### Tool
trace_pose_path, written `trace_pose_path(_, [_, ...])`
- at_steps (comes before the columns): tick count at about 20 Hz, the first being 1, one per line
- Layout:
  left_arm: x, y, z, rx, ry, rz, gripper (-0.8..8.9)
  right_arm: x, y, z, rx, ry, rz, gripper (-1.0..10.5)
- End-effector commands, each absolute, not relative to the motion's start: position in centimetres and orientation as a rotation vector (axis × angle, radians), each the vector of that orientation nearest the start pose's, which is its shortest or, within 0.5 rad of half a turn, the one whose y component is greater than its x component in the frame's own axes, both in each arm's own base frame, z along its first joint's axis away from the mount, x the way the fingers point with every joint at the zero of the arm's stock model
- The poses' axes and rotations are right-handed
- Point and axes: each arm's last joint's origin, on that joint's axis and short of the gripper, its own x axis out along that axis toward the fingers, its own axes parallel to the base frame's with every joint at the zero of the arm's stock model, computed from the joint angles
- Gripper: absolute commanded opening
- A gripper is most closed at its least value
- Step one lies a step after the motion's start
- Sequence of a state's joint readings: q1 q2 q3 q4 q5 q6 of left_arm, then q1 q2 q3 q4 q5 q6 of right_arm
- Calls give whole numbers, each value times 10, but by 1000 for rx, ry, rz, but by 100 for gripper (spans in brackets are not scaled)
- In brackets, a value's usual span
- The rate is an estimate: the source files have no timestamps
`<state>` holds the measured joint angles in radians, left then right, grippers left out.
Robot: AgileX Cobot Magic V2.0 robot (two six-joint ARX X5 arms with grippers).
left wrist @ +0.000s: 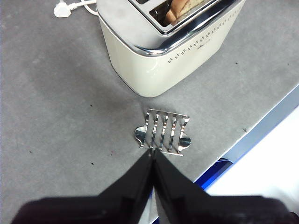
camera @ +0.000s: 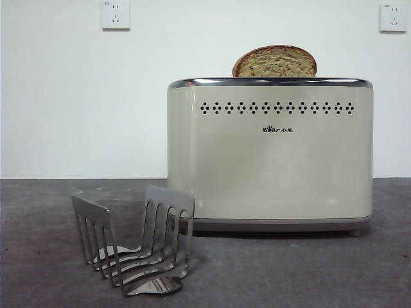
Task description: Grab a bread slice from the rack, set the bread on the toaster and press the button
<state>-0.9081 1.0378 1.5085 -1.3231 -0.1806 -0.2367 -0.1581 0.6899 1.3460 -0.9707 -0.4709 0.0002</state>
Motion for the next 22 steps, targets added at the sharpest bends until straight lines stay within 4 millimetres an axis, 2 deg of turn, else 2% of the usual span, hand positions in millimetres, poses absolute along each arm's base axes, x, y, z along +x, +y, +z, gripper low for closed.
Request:
trace_pose_path(1, [94, -112, 420, 242, 830, -576, -4, 63, 3, 433, 107, 357, 311, 0])
trace_pose_path(4, [98, -116, 418, 251, 843, -572, -4, 63, 3, 427, 139, 434, 297, 0])
trace_pose_path(13, [104, -119, 415, 253, 862, -548, -4, 89, -2, 407, 229, 704, 261, 0])
trace_pose_path(20, [111, -110, 416, 219, 864, -484, -4, 120, -8, 392, 273, 900, 224, 0])
trace_pose_path(22, [116, -103, 417, 193, 863, -436, -4, 138, -10, 386, 285, 950, 216, 0])
